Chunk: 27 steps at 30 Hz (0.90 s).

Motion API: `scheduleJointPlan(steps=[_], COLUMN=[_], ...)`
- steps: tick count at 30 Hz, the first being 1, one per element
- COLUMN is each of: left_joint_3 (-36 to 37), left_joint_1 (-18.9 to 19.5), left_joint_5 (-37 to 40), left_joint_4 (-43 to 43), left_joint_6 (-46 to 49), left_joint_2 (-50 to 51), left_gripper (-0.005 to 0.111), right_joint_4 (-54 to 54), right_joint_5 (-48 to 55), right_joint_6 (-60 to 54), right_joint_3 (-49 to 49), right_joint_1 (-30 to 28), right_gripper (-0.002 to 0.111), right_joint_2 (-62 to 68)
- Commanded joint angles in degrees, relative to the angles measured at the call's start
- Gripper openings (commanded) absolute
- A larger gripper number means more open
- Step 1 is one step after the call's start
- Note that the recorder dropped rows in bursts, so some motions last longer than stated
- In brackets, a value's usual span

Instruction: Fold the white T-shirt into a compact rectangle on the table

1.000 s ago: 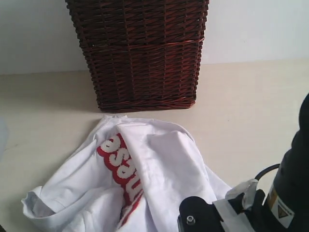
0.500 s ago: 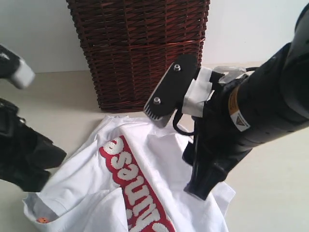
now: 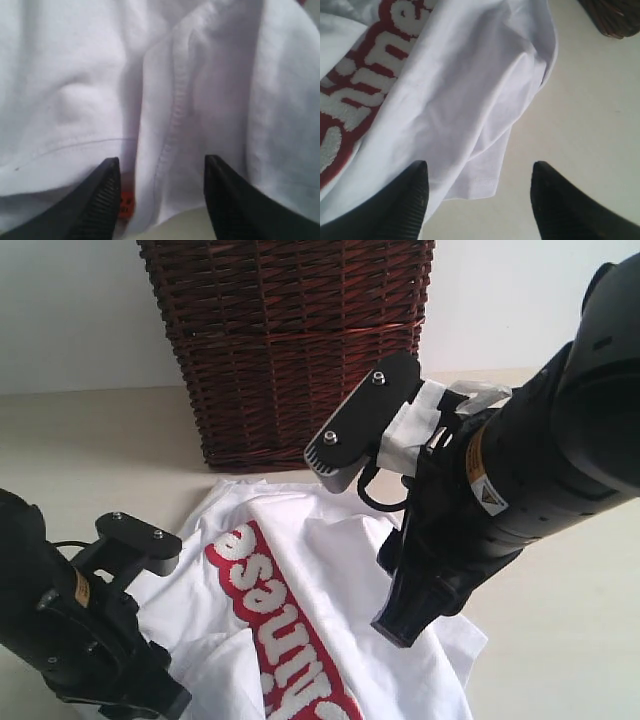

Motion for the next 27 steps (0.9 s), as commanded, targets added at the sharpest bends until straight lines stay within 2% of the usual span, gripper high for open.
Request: scheduleJointPlan(steps=[1, 3, 7, 10, 13, 17, 19, 24, 27], left_joint_3=[0.4, 0.1, -1.9, -6.3, -12.7, -20.5, -22.2, -23.3, -23.4], left_joint_1=[0.9, 2.6, 7.0, 9.8, 11.7, 13.8, 15.6, 19.4, 21.6], left_joint_5=[-1.6, -0.4, 4.0, 9.9, 20.3, 34.6, 36.1, 34.8, 35.1], left_joint_4=[2.0, 3.0, 6.4, 7.9, 12.5, 30.7, 36.7, 44.4, 48.7], left_joint_6=[-0.4, -0.4, -0.4, 0.1, 2.2, -1.1, -3.1, -3.8, -6.4], left_joint_2=[5.3, 7.0, 7.8, 7.8, 7.8, 7.8, 7.8, 8.7, 8.7], left_gripper=[0.041, 0.03, 0.0, 0.0, 0.0, 0.0, 0.0, 0.0, 0.009], right_joint_4=[0.5, 0.5, 0.3, 0.2, 0.1, 0.0, 0.0, -0.8, -2.3], right_joint_5=[0.1, 0.1, 0.1, 0.1, 0.1, 0.1, 0.1, 0.0, 0.0], right_joint_6=[-0.6, -0.6, -0.6, -0.6, -0.6, -0.6, -0.6, 0.4, 2.8], right_joint_3=[0.1, 0.1, 0.1, 0.1, 0.1, 0.1, 0.1, 0.1, 0.1], right_joint_1=[-0.2, -0.2, -0.2, -0.2, -0.2, -0.2, -0.2, -0.2, -0.2], right_gripper=[0.058, 0.058, 0.058, 0.058, 0.058, 0.058, 0.058, 0.058, 0.058], right_joint_2=[0.0, 0.0, 0.0, 0.0, 0.0, 0.0, 0.0, 0.8, 2.6])
